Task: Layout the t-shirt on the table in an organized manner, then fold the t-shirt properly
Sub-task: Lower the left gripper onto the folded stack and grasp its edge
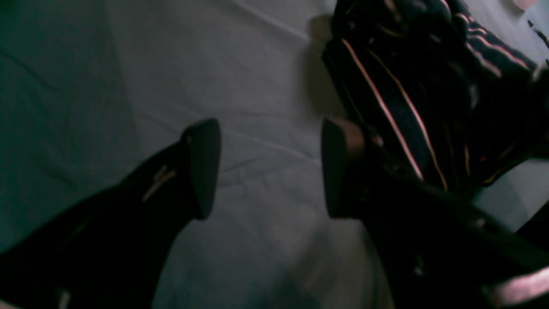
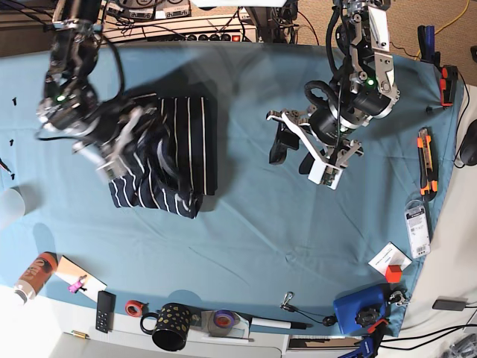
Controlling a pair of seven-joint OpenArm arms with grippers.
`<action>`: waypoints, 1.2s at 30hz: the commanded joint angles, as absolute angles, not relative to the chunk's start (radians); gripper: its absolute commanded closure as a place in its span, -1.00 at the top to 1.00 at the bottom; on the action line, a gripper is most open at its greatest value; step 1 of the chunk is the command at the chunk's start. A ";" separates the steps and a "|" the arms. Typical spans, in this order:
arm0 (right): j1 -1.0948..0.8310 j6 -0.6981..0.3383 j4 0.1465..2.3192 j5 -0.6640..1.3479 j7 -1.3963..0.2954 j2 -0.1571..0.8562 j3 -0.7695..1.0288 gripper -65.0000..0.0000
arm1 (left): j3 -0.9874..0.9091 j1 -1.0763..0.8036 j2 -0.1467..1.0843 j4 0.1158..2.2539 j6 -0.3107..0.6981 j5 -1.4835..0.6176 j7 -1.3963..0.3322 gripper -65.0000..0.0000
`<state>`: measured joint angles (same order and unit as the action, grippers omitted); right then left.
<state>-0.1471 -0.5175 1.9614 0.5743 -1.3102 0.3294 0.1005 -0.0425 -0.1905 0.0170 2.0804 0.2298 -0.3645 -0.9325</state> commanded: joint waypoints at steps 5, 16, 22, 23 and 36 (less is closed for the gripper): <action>-0.140 -0.533 1.975 0.638 -1.296 0.341 -0.042 -1.00 | -0.043 -0.183 0.014 2.098 0.237 -0.379 -0.904 0.12; -0.065 -0.572 2.001 0.680 -1.264 0.341 0.086 -1.00 | -0.042 -0.183 0.014 2.098 0.239 -0.391 -0.908 0.12; -0.081 -0.564 2.001 0.698 -1.279 0.344 0.380 -1.00 | -0.003 -0.180 0.014 2.089 0.342 -0.469 -0.877 -0.09; -0.092 -0.566 2.001 0.708 -1.287 0.344 0.411 -1.00 | 0.022 -0.177 0.014 2.083 0.342 -0.468 -0.863 -0.10; -0.204 -0.589 1.945 0.707 -1.301 0.344 0.508 -1.00 | 0.401 0.089 -0.004 1.812 0.263 -0.282 -0.762 -0.10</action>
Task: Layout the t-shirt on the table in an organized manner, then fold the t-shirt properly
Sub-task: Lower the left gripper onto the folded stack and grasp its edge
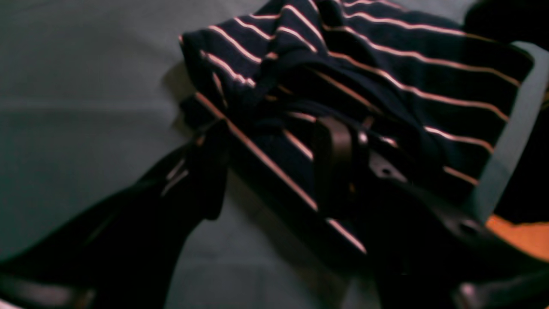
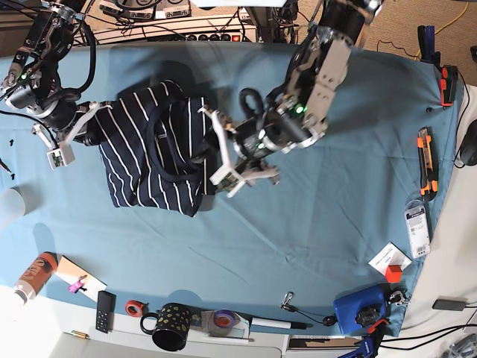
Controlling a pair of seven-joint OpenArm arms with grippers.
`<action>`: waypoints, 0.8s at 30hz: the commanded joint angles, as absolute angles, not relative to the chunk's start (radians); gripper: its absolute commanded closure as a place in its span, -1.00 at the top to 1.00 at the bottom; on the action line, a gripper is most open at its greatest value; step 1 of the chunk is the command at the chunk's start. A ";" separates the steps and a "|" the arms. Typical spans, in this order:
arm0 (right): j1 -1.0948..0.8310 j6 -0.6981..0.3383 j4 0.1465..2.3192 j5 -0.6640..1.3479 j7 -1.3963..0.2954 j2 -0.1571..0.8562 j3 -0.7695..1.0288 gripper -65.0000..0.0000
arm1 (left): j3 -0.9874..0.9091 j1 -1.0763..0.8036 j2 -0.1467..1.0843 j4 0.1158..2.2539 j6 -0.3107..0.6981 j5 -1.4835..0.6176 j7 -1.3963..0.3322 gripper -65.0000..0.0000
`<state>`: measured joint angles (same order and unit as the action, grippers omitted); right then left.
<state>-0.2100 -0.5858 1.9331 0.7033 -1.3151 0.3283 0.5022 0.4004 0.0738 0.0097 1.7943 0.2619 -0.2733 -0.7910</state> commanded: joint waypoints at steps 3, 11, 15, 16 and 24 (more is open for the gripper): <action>-0.204 -0.598 1.835 0.707 -1.240 0.344 0.508 -1.00 | 0.419 0.137 -0.026 1.773 0.294 -0.284 -0.757 -0.10; -0.202 -0.659 1.705 0.718 -1.200 0.338 0.505 -1.00 | 0.423 0.208 -0.100 1.579 0.299 -0.292 -0.731 -0.10; -0.202 -0.659 1.705 0.718 -1.196 0.338 0.503 -1.00 | 0.423 0.208 -0.138 1.578 0.367 -0.290 -0.707 -0.10; -0.202 -0.659 1.705 0.719 -1.196 0.338 0.503 -1.00 | 0.424 0.208 -0.143 1.578 0.371 -0.291 -0.701 -0.10; -0.202 -0.659 1.705 0.765 -1.197 0.338 0.503 -1.00 | 0.430 0.208 -0.154 1.486 0.371 -0.071 -0.607 -0.10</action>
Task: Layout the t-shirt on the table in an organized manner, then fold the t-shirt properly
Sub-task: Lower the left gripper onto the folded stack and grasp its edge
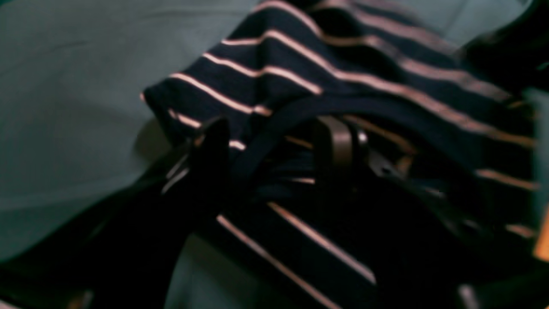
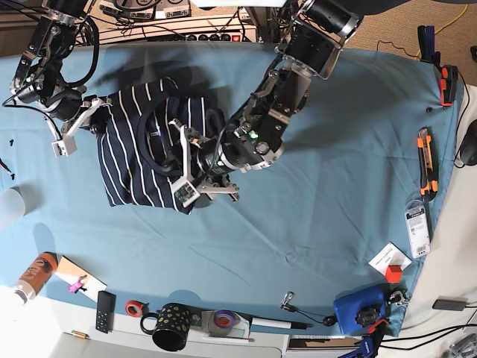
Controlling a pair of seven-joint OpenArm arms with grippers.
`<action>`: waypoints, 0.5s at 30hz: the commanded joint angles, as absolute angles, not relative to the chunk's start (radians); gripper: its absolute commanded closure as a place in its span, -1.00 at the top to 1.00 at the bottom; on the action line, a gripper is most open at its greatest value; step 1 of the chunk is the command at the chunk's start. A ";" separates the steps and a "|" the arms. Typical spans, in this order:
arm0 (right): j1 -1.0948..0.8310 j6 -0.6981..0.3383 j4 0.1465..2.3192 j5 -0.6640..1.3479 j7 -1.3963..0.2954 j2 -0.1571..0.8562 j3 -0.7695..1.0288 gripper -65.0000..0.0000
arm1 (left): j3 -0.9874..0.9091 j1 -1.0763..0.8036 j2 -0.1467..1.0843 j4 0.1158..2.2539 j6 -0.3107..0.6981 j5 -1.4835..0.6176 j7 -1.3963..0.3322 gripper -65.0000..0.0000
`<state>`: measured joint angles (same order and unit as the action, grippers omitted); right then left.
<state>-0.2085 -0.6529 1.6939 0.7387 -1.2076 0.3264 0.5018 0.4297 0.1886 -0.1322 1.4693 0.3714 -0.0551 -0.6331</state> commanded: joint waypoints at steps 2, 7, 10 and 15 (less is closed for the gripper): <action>-0.202 -0.659 1.705 0.770 -1.196 0.338 0.503 -1.00 | 0.430 0.208 -0.154 1.457 0.371 -0.038 -0.592 -0.10; -0.201 -0.659 1.705 0.770 -1.197 0.338 0.503 -1.00 | 0.430 0.209 -0.154 1.412 0.333 0.046 -0.537 -0.10; -0.201 -0.659 1.705 0.771 -1.196 0.339 0.503 -1.00 | 0.430 0.221 -0.154 1.373 0.309 0.091 -0.509 -0.10; -0.199 -0.662 1.716 0.830 -1.198 0.344 0.504 -1.00 | 0.430 0.273 -0.154 1.258 0.210 0.097 -0.484 -0.11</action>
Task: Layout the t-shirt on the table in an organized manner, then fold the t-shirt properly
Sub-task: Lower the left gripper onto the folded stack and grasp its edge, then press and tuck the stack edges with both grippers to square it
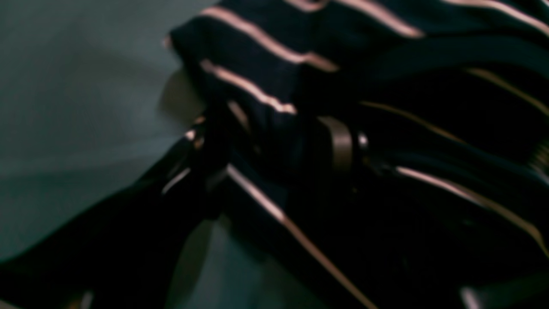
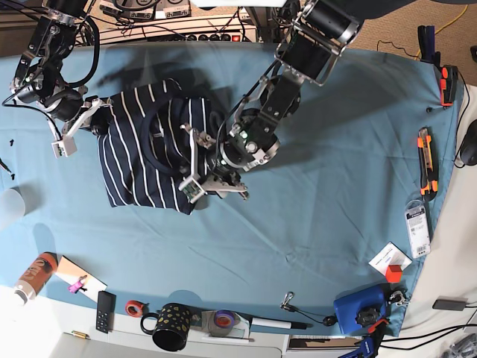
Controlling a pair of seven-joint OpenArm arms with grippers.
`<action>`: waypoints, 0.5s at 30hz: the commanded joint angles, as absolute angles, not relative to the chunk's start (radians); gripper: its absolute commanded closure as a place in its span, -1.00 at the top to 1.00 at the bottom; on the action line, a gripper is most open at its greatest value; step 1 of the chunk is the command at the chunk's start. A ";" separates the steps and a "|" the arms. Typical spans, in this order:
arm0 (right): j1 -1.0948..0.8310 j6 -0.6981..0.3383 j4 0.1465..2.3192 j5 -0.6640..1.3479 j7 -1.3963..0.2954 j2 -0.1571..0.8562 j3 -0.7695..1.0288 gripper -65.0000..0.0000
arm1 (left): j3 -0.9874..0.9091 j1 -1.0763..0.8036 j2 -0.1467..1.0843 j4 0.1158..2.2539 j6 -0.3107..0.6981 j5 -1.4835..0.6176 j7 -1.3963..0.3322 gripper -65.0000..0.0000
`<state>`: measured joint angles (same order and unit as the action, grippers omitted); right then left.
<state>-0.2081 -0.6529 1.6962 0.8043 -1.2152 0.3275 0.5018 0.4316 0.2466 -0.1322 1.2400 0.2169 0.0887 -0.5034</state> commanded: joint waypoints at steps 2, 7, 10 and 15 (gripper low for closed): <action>-0.195 -0.683 1.717 0.846 -1.201 0.347 0.506 -1.00 | 0.429 0.306 -0.154 1.208 0.137 0.110 -0.478 -0.14; -0.194 -0.698 1.717 0.844 -1.205 0.347 0.506 -1.00 | 0.429 0.363 -0.152 1.176 0.041 0.112 -0.480 -0.14; -0.194 -0.698 1.717 0.837 -1.204 0.347 0.507 -1.00 | 0.429 0.382 -0.152 1.176 0.041 0.113 -0.509 -0.14; -0.193 -0.698 1.717 0.848 -1.196 0.347 0.556 -1.00 | 0.429 0.383 -0.149 1.176 -0.013 0.156 -0.508 -0.14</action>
<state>-0.2020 -0.6971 1.7000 0.8330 -1.2148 0.3286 0.5488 0.4313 0.3538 -0.1318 1.1599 0.0071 0.1390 -0.5266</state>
